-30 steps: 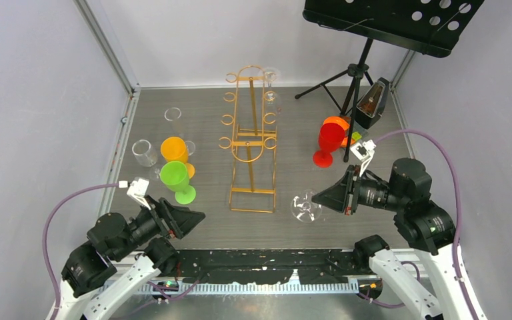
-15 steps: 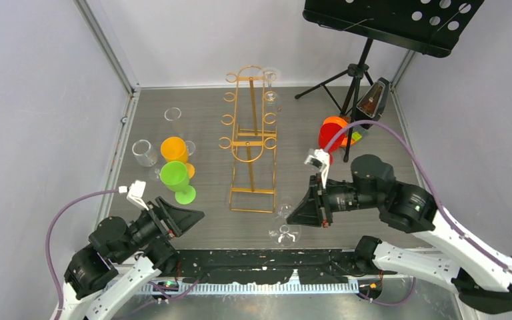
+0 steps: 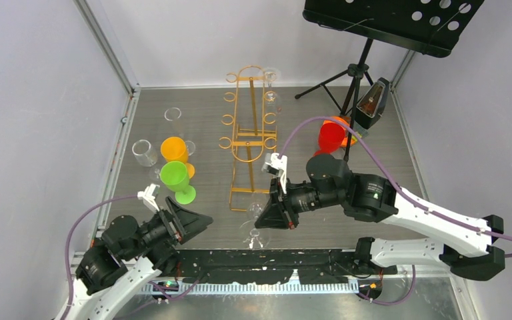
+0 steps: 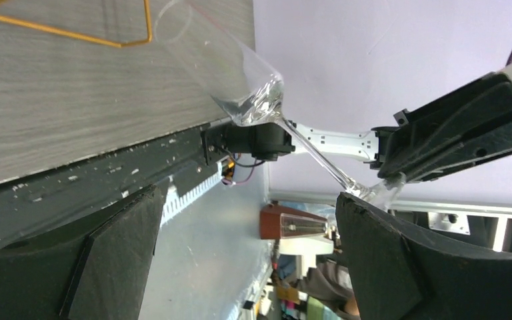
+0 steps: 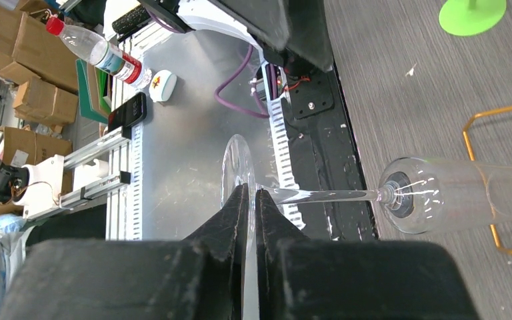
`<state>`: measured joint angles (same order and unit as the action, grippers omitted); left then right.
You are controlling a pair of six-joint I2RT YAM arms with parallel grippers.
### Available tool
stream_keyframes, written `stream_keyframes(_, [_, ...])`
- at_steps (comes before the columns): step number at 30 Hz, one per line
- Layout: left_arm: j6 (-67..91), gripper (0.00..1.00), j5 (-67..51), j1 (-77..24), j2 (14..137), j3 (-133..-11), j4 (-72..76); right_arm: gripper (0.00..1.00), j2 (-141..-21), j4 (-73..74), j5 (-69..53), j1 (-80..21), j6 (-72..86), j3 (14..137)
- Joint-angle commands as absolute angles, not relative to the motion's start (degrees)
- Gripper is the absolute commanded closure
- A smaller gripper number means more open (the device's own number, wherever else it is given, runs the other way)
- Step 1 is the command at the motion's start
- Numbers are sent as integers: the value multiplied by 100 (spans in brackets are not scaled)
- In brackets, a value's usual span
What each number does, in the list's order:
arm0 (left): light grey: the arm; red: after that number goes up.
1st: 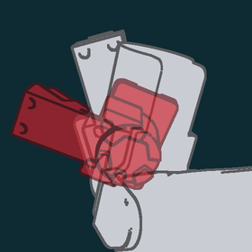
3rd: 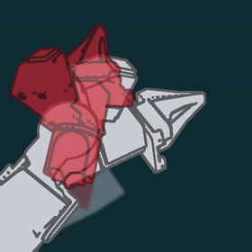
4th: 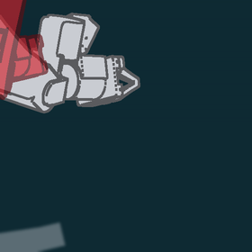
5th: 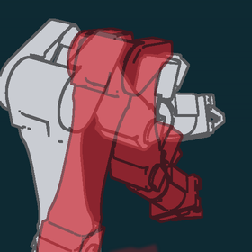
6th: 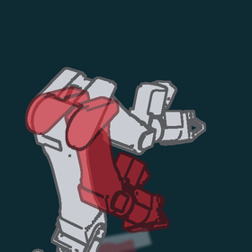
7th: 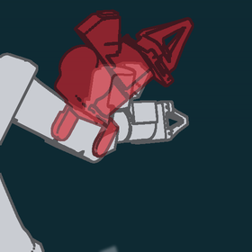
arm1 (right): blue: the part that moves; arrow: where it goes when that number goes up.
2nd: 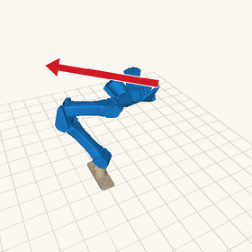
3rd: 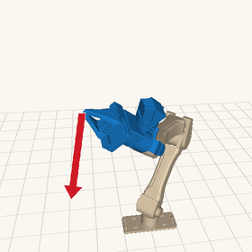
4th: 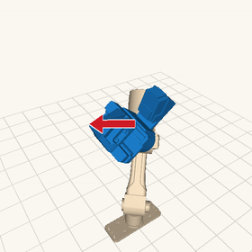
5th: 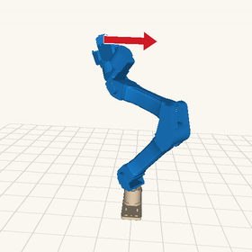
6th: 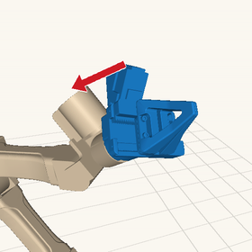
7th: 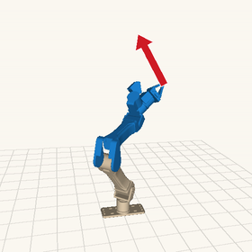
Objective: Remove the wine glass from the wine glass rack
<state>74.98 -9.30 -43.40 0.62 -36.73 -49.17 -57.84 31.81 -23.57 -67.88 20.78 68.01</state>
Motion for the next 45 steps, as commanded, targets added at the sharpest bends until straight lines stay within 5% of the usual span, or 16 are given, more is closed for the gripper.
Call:
stream_keyframes(1, [8257, 2, -1453, -4333, -183, -3343, -4318, 94, -5967, 2328, -2276, -6993, 1702, 7319])
stream_keyframes(32, [9703, 4, -1924, -4333, -771, -2523, -3203, 94, -7880, 1785, -2183, -7778, 571, 8587])
stream_keyframes(45, [9686, 51, -2016, -4333, -1001, -2509, -2841, 94, -8116, 1819, -1895, -8086, 192, 8711])
